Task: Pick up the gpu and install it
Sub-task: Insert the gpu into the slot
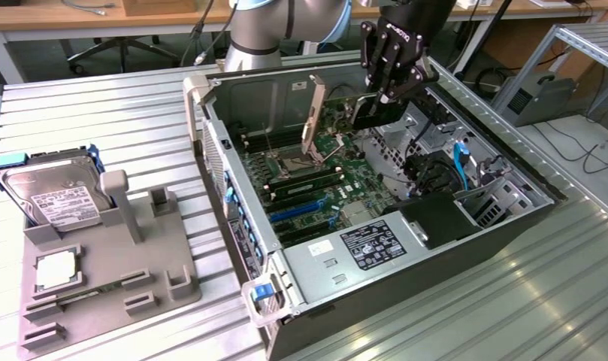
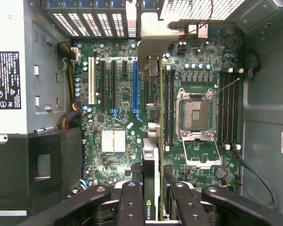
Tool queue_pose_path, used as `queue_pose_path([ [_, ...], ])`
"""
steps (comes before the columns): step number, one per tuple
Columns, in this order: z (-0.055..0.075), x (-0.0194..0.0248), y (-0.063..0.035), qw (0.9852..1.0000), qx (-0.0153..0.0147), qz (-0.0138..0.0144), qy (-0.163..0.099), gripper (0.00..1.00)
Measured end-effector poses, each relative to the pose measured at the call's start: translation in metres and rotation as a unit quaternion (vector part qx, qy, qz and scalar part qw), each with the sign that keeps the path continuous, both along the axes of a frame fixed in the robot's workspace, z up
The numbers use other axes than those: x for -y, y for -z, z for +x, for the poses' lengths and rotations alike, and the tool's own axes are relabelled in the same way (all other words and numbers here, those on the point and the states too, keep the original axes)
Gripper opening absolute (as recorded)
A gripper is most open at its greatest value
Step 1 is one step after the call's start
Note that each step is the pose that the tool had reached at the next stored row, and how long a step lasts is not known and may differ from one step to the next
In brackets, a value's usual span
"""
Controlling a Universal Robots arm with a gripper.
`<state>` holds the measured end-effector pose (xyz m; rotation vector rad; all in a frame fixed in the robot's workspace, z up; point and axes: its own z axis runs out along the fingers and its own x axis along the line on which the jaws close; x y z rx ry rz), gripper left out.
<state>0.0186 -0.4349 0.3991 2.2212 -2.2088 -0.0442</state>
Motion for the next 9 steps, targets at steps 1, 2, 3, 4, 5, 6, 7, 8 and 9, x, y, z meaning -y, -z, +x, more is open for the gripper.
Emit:
queue_pose_path([
  [1,-0.0006,0.0,0.0013,1.0,0.0,0.0001,0.0,0.27],
  [2,-0.001,0.0,0.0026,1.0,0.0,0.0001,0.0,0.27],
  [3,-0.0014,0.0,0.0039,1.0,0.0,0.0001,0.0,0.27],
  [4,-0.0018,0.0,0.005,1.0,0.0,0.0,0.0,0.27],
  [5,-0.0021,0.0,0.0065,1.0,0.0,0.0001,0.0,0.27],
  [6,-0.0024,0.0,0.0076,1.0,0.0001,0.0001,0.0,0.27],
  [7,-0.0027,0.0,0.0088,1.0,0.0,0.0,0.0,0.27],
  [8,-0.003,0.0,0.01,1.0,0.0,0.0,0.0,0.27],
  [9,-0.0032,0.0,0.011,1.0,0.0,0.0001,0.0,0.27],
])
